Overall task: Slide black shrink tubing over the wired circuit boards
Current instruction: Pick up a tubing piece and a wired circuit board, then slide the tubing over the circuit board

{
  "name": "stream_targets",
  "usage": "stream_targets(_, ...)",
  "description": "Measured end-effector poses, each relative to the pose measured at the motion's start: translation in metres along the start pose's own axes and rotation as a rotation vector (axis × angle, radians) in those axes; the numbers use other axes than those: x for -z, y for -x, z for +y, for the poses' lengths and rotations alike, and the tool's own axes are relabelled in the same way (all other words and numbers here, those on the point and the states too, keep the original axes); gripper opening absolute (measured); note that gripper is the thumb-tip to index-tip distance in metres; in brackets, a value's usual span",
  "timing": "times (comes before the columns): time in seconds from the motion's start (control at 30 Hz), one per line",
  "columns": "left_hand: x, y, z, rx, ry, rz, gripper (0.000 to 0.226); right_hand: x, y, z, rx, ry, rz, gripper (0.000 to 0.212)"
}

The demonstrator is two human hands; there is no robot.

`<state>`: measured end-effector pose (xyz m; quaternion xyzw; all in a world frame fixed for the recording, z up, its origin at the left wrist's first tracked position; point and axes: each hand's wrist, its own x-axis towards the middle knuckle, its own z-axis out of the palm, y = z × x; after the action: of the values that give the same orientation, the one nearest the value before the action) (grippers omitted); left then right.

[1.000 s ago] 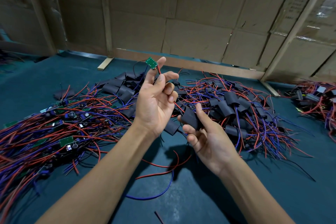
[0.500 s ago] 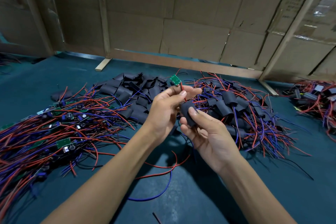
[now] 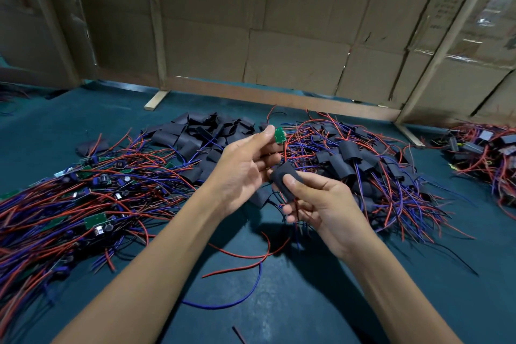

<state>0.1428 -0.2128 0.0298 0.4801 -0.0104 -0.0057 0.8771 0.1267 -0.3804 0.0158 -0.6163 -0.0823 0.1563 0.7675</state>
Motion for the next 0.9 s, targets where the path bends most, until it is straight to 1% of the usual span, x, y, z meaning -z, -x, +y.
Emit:
stream_targets(0.07,-0.001,0.000,-0.001,-0.020,-0.028,-0.021,0.025,0.000,0.000,0.000,-0.009,0.022,-0.068,0.030)
stream_targets(0.13,0.000,0.001,-0.002,-0.038,-0.082,-0.065,0.026,-0.001,0.000,0.002,-0.007,0.027,-0.128,0.025)
stream_targets(0.2,0.002,0.002,-0.002,-0.051,-0.125,-0.103,0.029,-0.002,-0.001,0.004,0.007,0.026,-0.142,0.025)
stream_targets(0.27,0.005,0.002,-0.001,-0.082,-0.178,-0.141,0.026,-0.003,-0.002,0.007,0.034,0.027,-0.144,0.027)
stream_targets(0.37,0.008,0.001,-0.002,-0.122,-0.222,-0.177,0.013,-0.004,-0.005,0.010,0.078,0.049,-0.126,0.021)
stream_targets(0.47,0.010,0.000,-0.006,-0.176,-0.288,-0.211,0.011,-0.002,-0.007,0.012,0.123,0.109,-0.102,0.020)
stream_targets(0.6,0.011,0.000,-0.009,-0.224,-0.367,-0.184,0.021,-0.002,-0.007,0.015,0.165,0.117,-0.076,0.019)
stream_targets(0.7,0.012,-0.002,-0.010,-0.250,-0.363,-0.171,0.021,-0.003,-0.007,0.017,0.239,0.222,-0.024,0.018)
stream_targets(0.77,0.013,-0.002,-0.010,-0.265,-0.344,-0.191,0.020,-0.003,-0.006,0.016,0.257,0.275,0.002,0.016)
stream_targets(0.83,0.014,-0.001,-0.011,-0.271,-0.348,-0.220,0.019,-0.003,-0.007,0.015,0.236,0.308,0.021,0.013)
stream_targets(0.9,0.014,0.000,-0.011,-0.260,-0.355,-0.250,0.019,-0.002,-0.007,0.015,0.222,0.377,0.034,0.006)
